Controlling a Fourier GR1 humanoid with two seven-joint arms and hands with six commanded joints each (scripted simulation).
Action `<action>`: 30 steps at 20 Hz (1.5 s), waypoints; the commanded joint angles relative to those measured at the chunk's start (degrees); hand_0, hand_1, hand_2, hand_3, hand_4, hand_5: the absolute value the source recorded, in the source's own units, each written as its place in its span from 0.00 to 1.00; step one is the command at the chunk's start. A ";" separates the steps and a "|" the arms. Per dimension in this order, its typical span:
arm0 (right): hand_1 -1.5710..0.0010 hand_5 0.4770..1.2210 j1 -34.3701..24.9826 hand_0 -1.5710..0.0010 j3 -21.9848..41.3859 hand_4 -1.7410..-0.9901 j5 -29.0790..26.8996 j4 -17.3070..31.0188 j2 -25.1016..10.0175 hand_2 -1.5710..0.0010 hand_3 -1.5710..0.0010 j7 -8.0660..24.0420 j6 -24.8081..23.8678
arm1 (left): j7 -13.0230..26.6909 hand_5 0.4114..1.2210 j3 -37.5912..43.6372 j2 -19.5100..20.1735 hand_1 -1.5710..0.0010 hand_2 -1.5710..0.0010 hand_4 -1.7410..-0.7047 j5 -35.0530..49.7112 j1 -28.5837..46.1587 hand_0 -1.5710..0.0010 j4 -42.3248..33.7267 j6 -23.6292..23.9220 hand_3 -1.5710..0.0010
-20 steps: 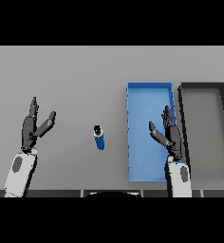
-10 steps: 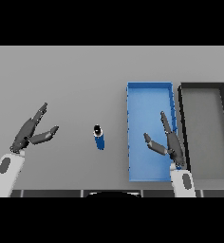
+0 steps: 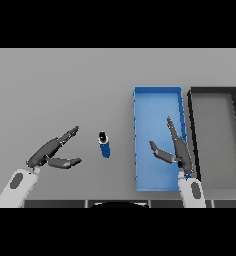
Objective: Pick up the blue pipe and place it into the blue bin.
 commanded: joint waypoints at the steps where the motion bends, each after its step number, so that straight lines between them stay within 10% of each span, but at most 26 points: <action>1: 1.00 0.18 -0.04 1.00 -0.13 0.71 -0.04 -0.13 0.03 1.00 1.00 0.54 -0.16 | -0.31 0.10 -1.25 -0.89 1.00 1.00 0.55 -1.59 0.57 1.00 -0.60 0.60 1.00; 23: 1.00 0.17 2.60 1.00 -0.26 0.72 -0.55 -2.01 0.67 1.00 1.00 0.56 -0.43 | -2.94 0.18 -8.71 -23.37 1.00 0.97 0.48 -10.10 -11.55 1.00 19.40 3.10 1.00; 26: 1.00 0.17 2.33 1.00 -0.60 0.72 -0.77 -1.71 0.40 1.00 1.00 1.13 -0.34 | -1.98 0.30 -8.55 -25.45 0.83 0.77 0.41 -9.79 -11.53 0.94 19.73 4.71 0.86; 30: 1.00 0.17 2.04 1.00 -1.19 0.73 -1.83 -1.39 -0.08 1.00 1.00 0.47 0.40 | -3.53 0.71 -8.85 -26.96 0.36 0.34 0.21 -9.54 -11.44 0.43 20.22 4.47 0.36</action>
